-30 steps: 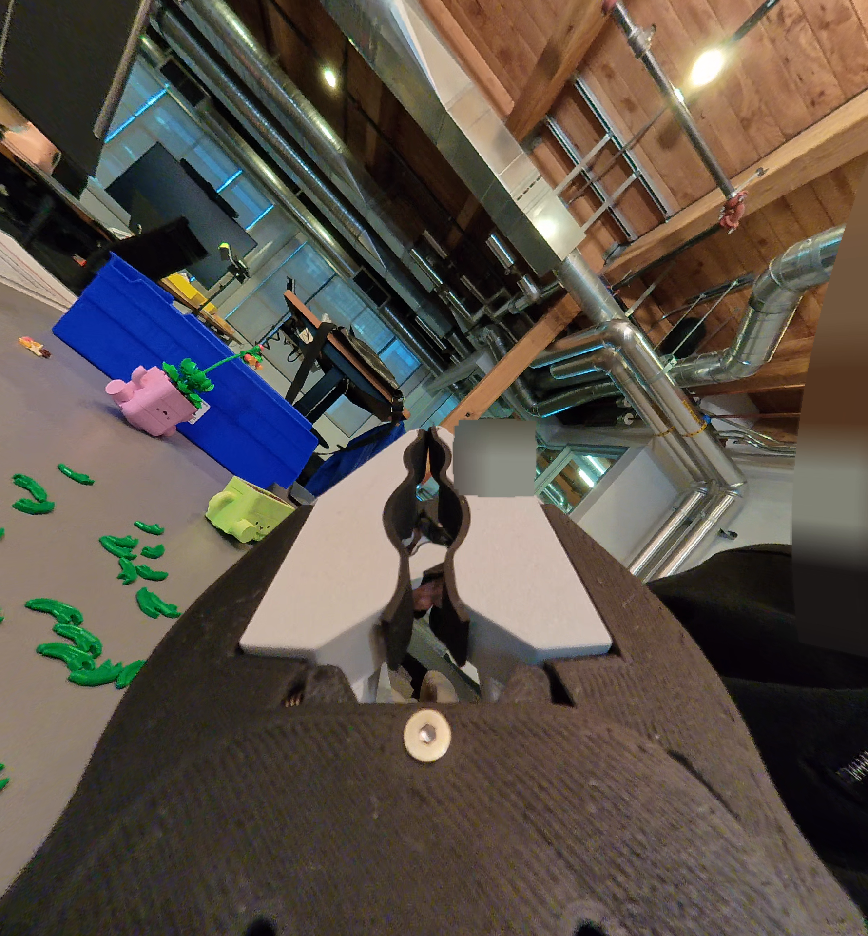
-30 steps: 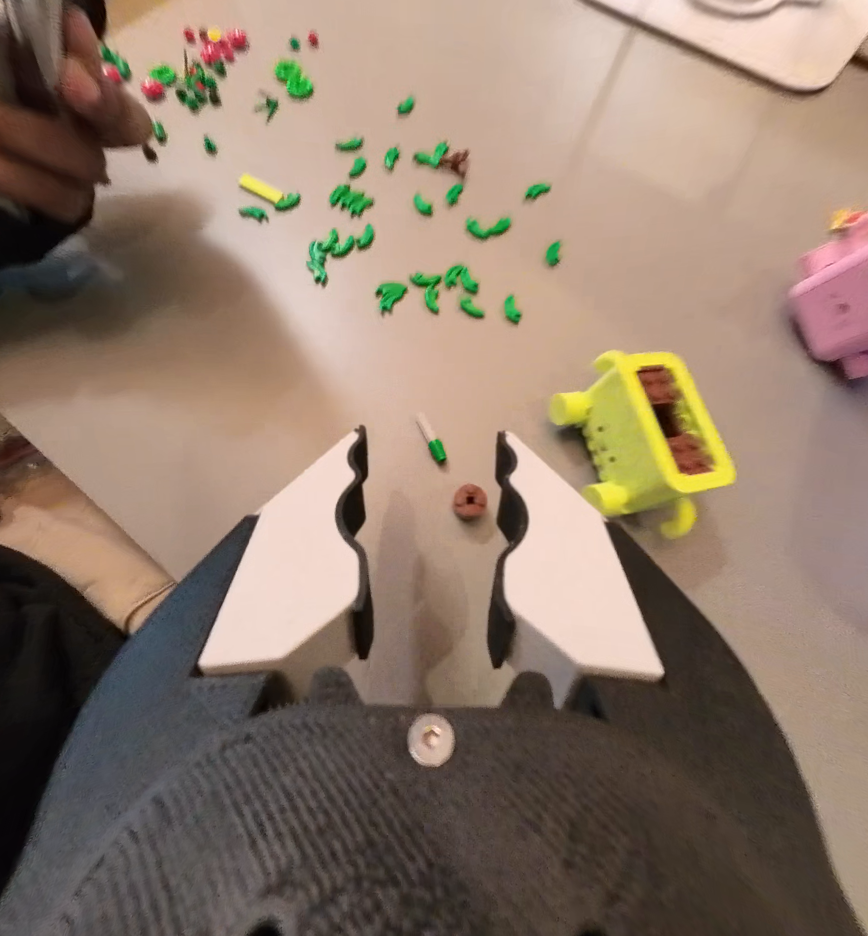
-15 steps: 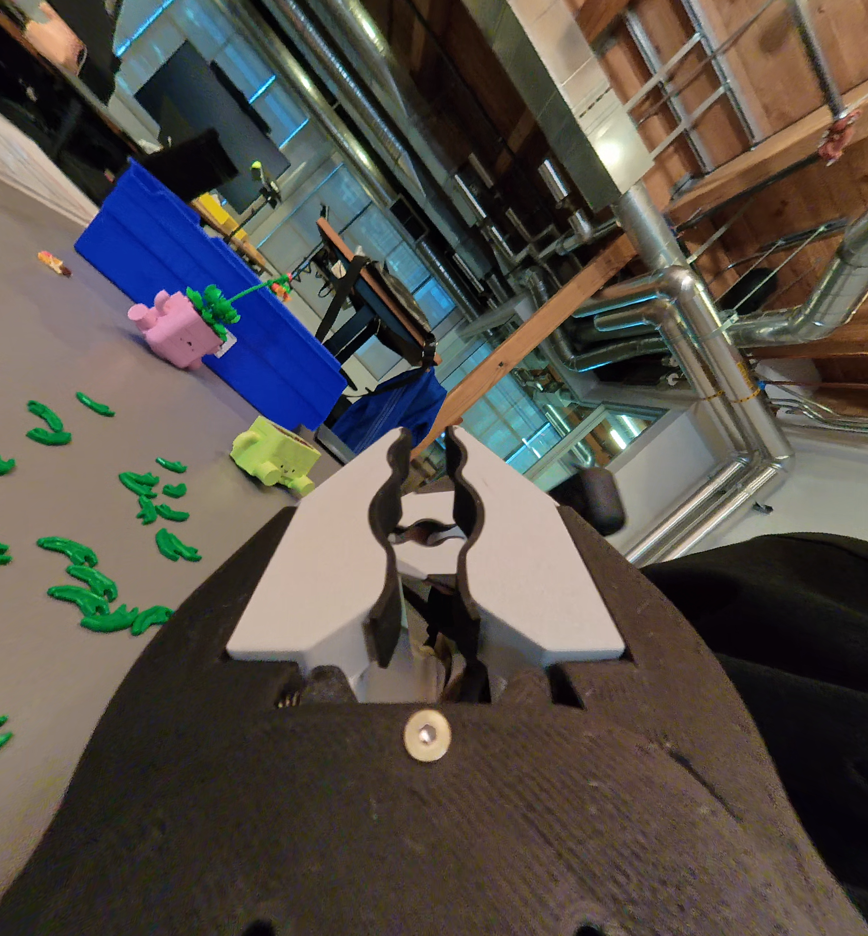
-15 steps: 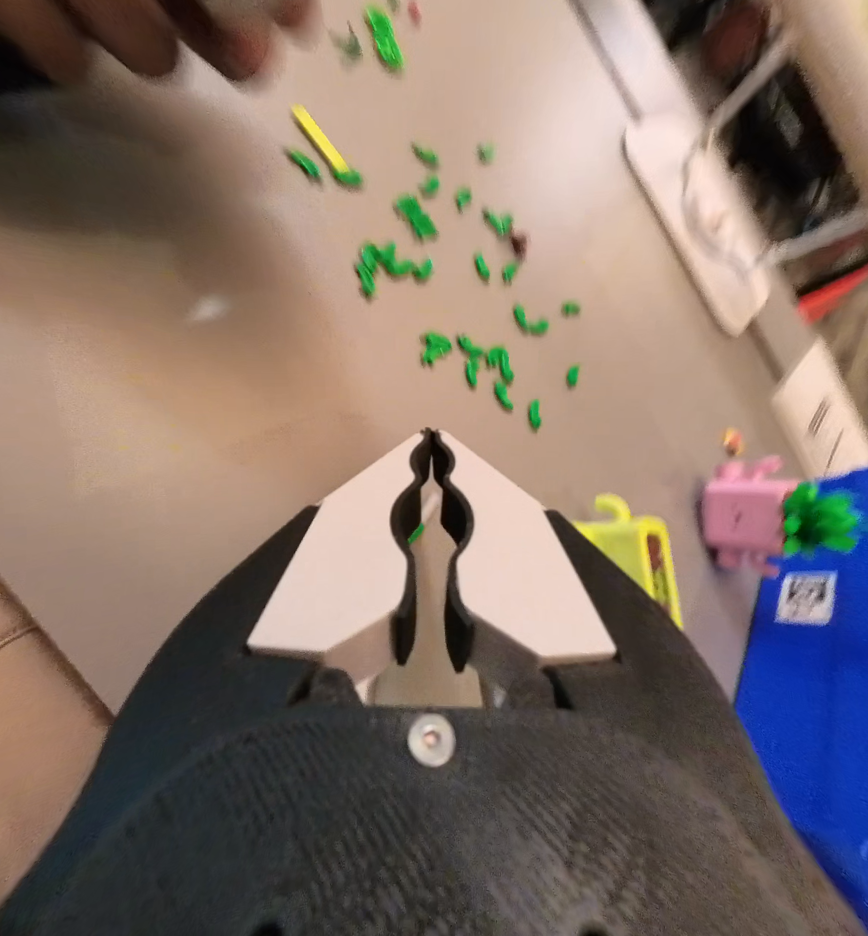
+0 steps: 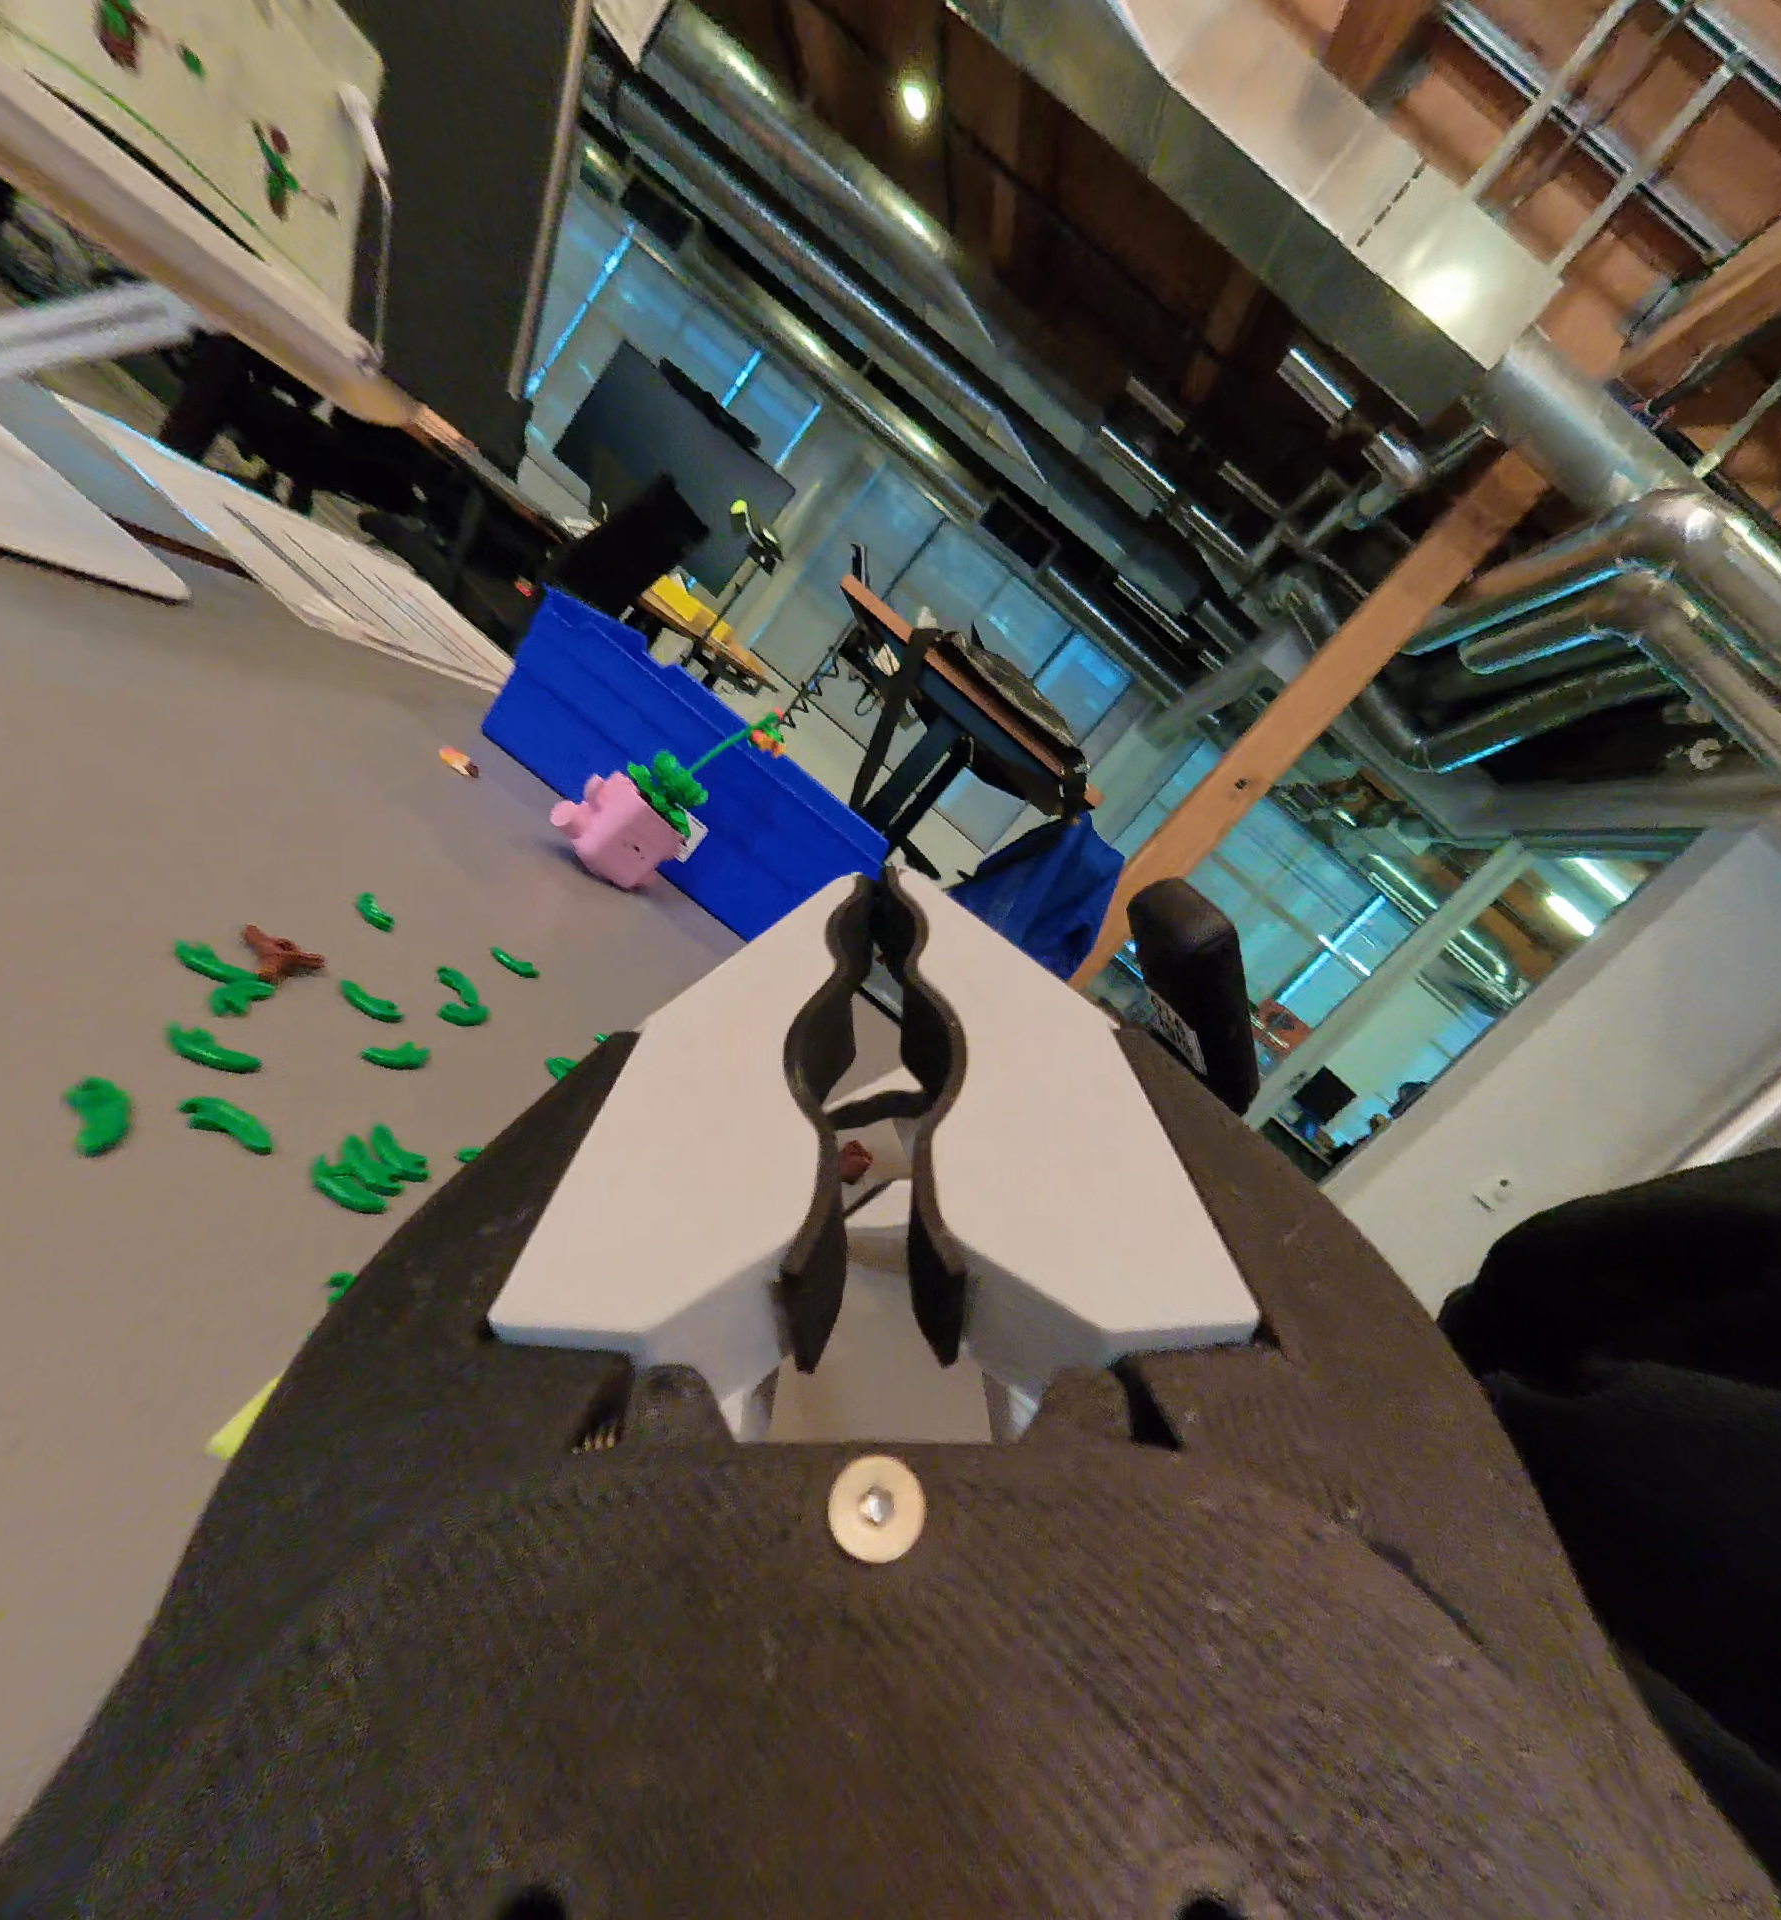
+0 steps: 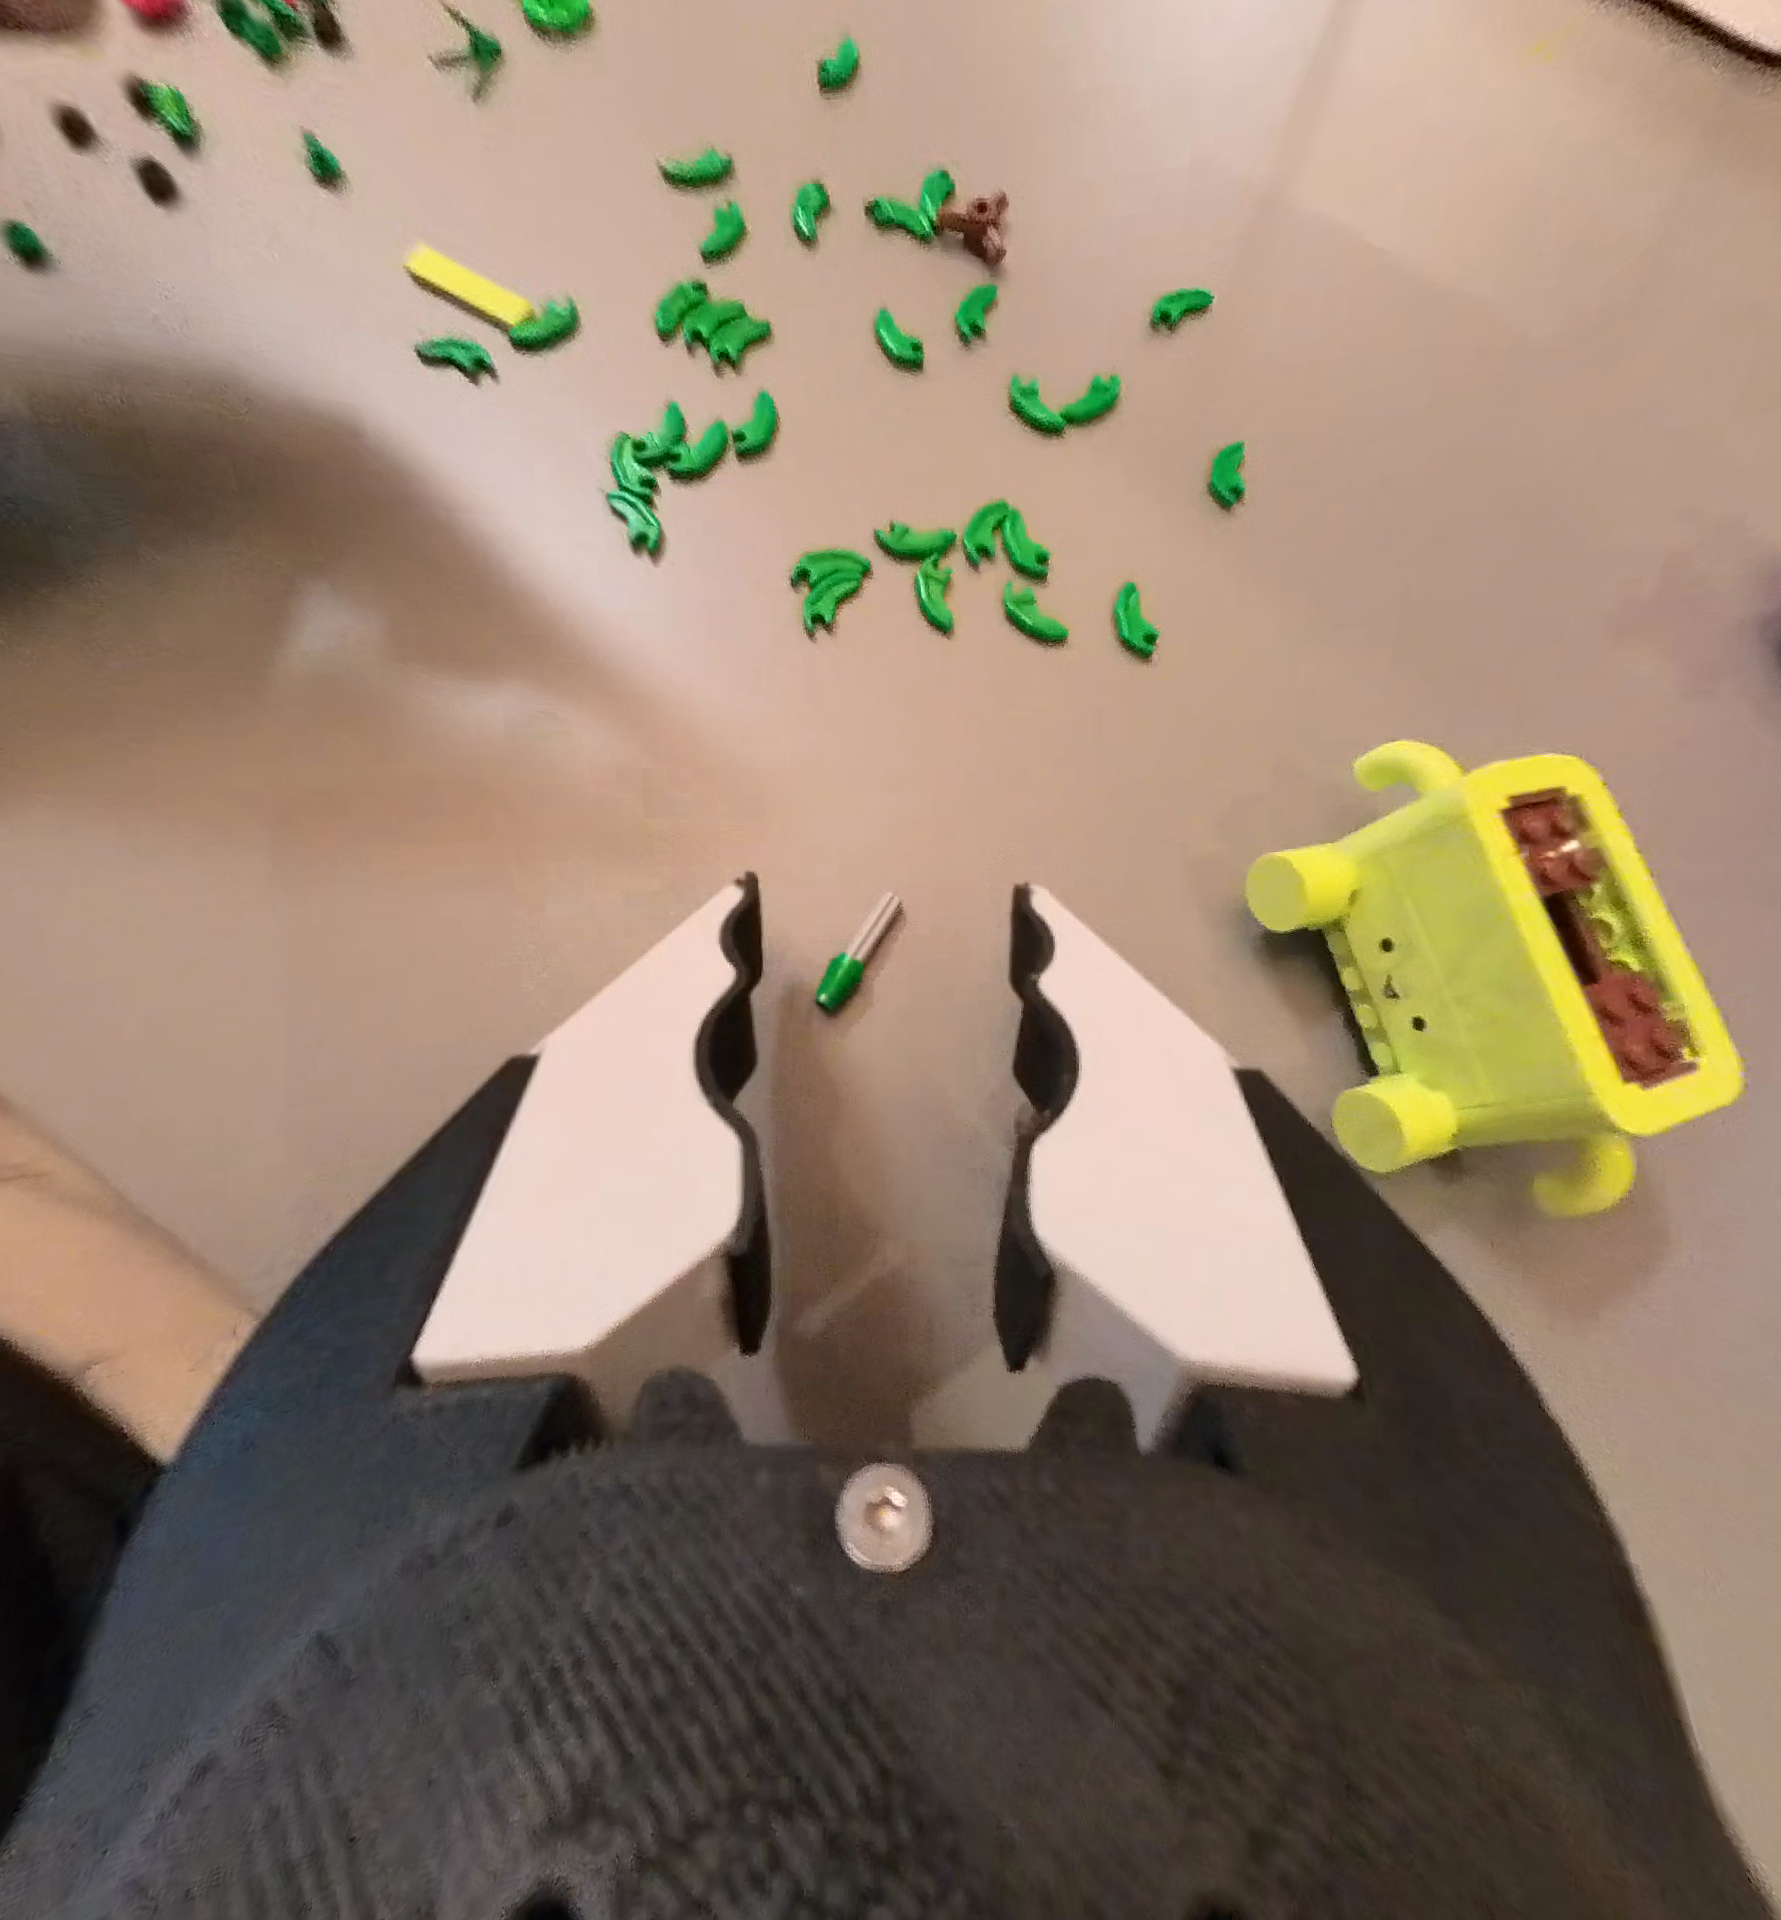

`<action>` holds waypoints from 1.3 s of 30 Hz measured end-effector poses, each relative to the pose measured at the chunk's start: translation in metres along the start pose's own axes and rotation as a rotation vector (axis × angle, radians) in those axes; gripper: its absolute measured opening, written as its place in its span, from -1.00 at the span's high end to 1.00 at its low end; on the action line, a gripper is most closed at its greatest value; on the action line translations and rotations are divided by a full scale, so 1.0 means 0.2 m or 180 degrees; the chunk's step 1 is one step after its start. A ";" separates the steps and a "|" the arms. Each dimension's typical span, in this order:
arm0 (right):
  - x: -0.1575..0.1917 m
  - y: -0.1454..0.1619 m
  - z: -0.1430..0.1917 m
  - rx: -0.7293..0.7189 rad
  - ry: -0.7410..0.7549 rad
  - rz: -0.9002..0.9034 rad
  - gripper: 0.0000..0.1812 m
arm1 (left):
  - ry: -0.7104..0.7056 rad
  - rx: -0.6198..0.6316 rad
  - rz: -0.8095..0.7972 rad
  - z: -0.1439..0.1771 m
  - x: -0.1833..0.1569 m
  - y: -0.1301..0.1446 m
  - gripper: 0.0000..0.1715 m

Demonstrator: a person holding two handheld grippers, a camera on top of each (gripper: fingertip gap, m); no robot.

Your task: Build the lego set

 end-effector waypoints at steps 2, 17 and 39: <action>0.02 0.02 -0.03 0.0121 0.0007 -0.0045 0.52 | -0.0058 -0.0101 -0.0005 0.04 0.02 -0.03 1.00; 0.25 -0.15 -0.02 -0.0340 -0.0404 0.1284 0.98 | 0.0317 0.0505 0.0358 -0.08 -0.04 0.13 0.81; 0.50 -0.45 0.36 -0.2222 -0.0516 0.2129 0.99 | 0.2273 0.1539 0.1756 -0.15 -0.41 0.36 0.47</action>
Point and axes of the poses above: each gripper's, where its closed fingertips meet, z back along the fingers, y out of its underside, x = y × z across the jaws, the point moved 5 cm from there along z, back along the fingers, and after that the axes turned 15 degrees about -y, right-handed, at the moved point
